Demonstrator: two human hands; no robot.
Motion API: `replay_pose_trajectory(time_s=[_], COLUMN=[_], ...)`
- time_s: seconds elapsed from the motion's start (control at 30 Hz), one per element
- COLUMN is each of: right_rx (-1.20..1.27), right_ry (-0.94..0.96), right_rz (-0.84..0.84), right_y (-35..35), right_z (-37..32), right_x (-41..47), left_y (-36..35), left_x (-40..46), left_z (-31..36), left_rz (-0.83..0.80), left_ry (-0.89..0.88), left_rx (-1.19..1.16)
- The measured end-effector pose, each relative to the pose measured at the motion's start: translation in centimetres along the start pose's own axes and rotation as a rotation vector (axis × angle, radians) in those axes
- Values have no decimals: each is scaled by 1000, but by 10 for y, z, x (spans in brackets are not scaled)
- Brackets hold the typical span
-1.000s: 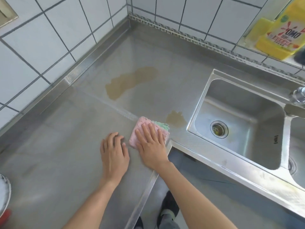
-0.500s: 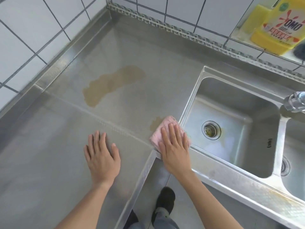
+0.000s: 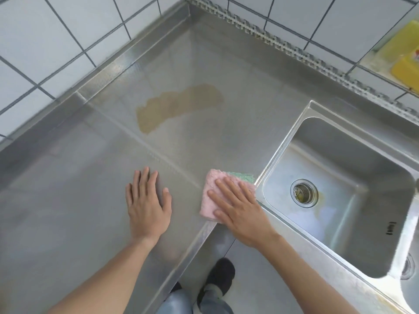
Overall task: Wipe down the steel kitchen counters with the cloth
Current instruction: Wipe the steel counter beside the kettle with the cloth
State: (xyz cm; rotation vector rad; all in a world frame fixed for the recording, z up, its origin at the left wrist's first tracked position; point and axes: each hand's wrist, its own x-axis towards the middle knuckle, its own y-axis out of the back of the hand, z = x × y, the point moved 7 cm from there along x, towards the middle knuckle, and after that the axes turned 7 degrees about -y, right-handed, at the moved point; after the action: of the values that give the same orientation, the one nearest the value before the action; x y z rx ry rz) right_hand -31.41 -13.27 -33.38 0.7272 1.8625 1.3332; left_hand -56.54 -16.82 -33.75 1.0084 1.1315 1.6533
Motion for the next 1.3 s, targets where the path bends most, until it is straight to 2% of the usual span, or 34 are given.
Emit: replay_pose_trajectory(time_s=[0.17,0.3,0.37,0.5,0.63,0.73,0.83,0.93,1.0,1.13,1.2,1.3], right_rx=[72,120,122,86,28,-21,62,168,175,130,151,132], right_ry=[-317,-440,-401,-145,53,-15,-265,-470,-422,-72,5,-62], right_rz=[30,56,76,68,-1,-34,-32,12,-6,-52,-66,-74], right_y=[34,42,36,9,0,15,31,39,35,11,7,15], right_z=[64,32,-4,-63,-42,10,52,38,-4,-101,-106,-63], right_x=[64,135,144,101,43,40,77,128,150,120,92,81], left_y=[-1,-2,-2,-1,-1,-1,-2,0,1,15,25,34], left_x=[0,-1,-1,0,0,1,0,0,0,7,23,58], left_z=[-1,-1,-1,-1,-2,-1,-1,-1,-1,-13,-29,-59], left_rz=[12,6,5,-5,-9,-12,-8,-7,-9,66,107,31], left_ry=[8,15,18,0,9,10,13,17,23,74,89,118], left_rx=[-9,-5,-3,-3,-6,-26,-33,-30,-54,-181,-170,-48])
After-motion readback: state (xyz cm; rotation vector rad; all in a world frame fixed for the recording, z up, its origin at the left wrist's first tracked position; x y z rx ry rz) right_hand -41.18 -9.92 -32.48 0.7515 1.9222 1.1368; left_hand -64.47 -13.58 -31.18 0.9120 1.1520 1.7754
